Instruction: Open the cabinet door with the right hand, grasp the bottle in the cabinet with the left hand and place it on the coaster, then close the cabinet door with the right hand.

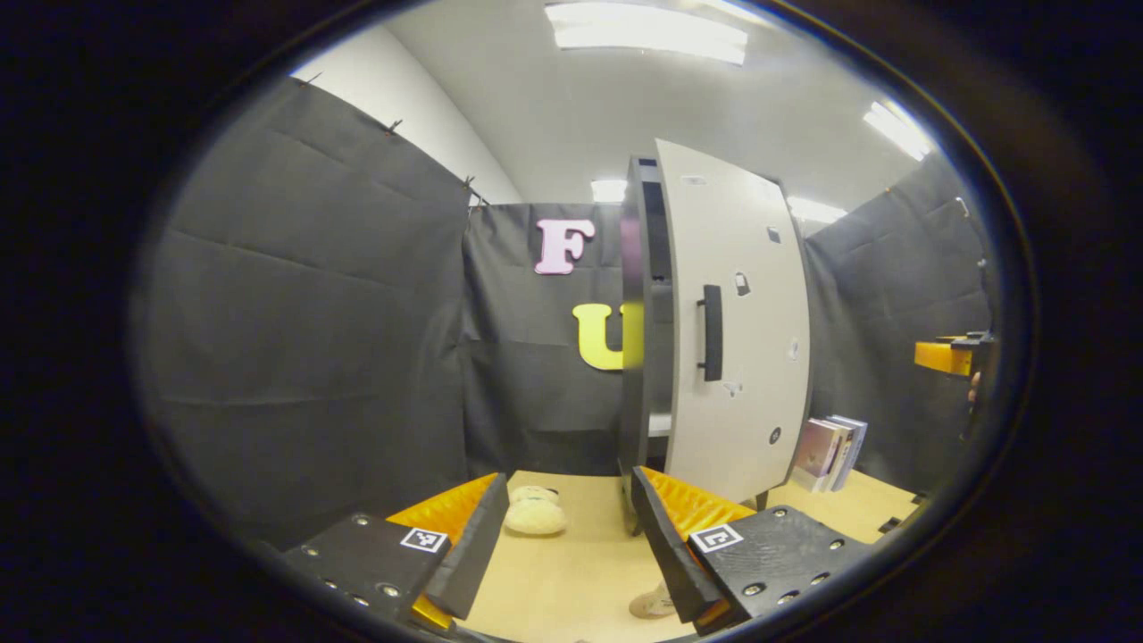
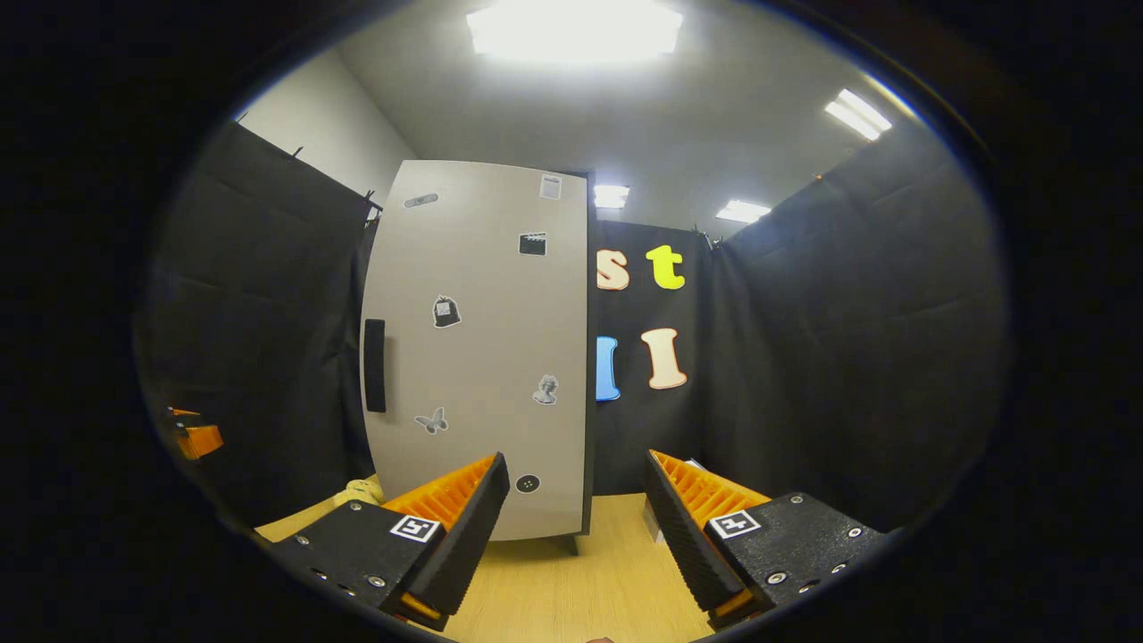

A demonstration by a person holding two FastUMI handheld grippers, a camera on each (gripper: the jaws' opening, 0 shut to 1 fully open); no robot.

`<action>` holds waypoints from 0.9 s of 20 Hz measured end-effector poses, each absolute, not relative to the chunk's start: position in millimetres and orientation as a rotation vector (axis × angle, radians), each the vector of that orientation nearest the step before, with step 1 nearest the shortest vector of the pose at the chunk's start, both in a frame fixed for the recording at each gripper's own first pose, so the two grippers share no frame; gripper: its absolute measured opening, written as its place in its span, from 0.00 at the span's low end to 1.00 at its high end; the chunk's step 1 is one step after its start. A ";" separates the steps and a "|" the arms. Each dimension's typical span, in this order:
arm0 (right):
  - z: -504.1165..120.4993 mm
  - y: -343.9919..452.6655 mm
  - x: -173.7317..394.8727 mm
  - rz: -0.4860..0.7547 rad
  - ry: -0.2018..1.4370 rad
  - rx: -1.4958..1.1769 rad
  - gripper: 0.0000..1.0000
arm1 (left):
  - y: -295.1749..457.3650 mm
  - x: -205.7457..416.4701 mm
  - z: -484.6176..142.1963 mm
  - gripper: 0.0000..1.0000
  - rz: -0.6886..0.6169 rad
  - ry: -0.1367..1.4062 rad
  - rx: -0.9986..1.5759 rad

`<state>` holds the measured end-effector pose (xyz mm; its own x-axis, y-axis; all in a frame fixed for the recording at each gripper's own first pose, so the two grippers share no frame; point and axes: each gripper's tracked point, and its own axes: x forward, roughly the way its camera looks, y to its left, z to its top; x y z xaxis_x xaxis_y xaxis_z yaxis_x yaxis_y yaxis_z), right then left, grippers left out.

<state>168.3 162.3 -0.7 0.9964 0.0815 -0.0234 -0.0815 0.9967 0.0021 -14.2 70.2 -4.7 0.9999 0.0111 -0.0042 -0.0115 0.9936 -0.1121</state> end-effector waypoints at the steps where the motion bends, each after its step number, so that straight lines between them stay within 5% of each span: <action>1: -4.2 155.8 162.2 0.080 0.030 0.006 0.93 | 64.2 -18.0 -2.8 0.81 0.006 0.005 -0.108; 18: -48.4 122.6 112.8 0.102 0.092 0.081 0.93 | 19.7 -65.3 -0.5 0.81 0.012 0.018 -0.040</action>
<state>112.8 122.6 -48.4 0.9906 0.1052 -0.0879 -0.0977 0.9915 0.0858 -65.3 19.7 -0.5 0.9998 0.0113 -0.0177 -0.0120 0.9991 -0.0403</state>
